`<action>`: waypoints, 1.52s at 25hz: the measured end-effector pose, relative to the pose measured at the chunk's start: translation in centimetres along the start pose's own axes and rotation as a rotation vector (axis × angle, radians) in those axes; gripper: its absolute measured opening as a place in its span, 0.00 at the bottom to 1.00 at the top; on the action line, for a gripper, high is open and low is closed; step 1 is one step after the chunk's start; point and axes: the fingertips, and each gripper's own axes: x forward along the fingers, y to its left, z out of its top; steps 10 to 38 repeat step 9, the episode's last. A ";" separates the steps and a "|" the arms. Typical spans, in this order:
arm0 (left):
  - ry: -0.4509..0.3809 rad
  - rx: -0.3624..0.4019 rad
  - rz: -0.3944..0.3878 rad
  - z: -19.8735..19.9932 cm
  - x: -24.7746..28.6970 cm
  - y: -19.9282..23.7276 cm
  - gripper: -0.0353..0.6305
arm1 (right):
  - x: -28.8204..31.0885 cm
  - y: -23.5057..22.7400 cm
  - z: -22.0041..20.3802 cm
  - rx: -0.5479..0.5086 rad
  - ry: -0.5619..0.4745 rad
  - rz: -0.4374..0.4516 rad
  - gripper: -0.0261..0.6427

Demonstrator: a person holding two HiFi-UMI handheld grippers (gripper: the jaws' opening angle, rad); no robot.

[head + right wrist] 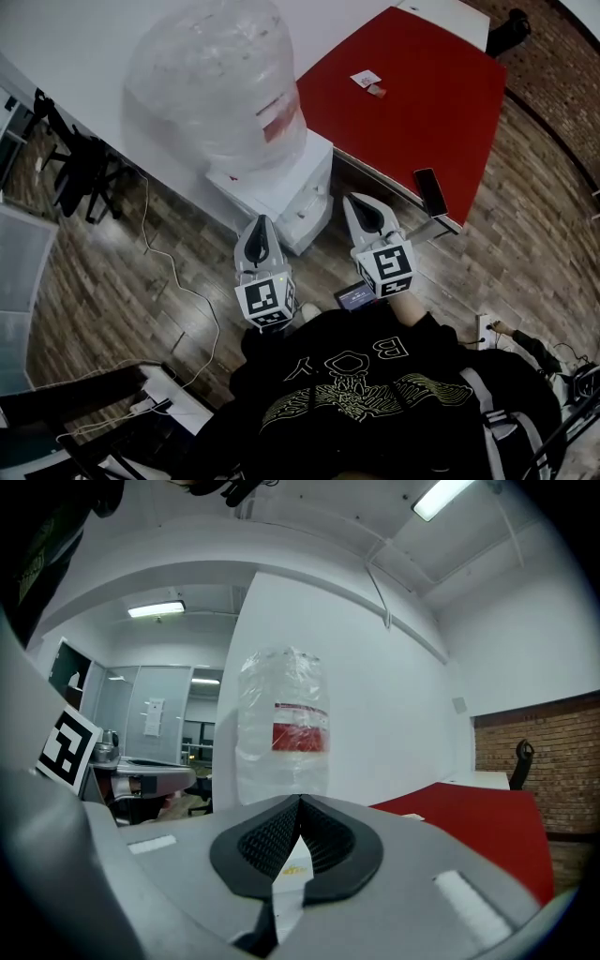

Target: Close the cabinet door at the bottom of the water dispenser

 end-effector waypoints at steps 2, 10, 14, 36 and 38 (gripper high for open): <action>-0.009 -0.008 -0.009 0.1 0.0 -0.4 0.06 | 0.0 -0.1 -0.1 -0.007 0.003 0.003 0.03; -0.011 -0.002 -0.022 0.2 0.1 -1.6 0.06 | 0.2 0.1 -0.2 -0.025 0.007 0.027 0.03; -0.011 -0.002 -0.022 0.2 0.1 -1.6 0.06 | 0.2 0.1 -0.2 -0.025 0.007 0.027 0.03; -0.011 -0.002 -0.022 0.2 0.1 -1.6 0.06 | 0.2 0.1 -0.2 -0.025 0.007 0.027 0.03; -0.011 -0.002 -0.022 0.2 0.1 -1.6 0.06 | 0.2 0.1 -0.2 -0.025 0.007 0.027 0.03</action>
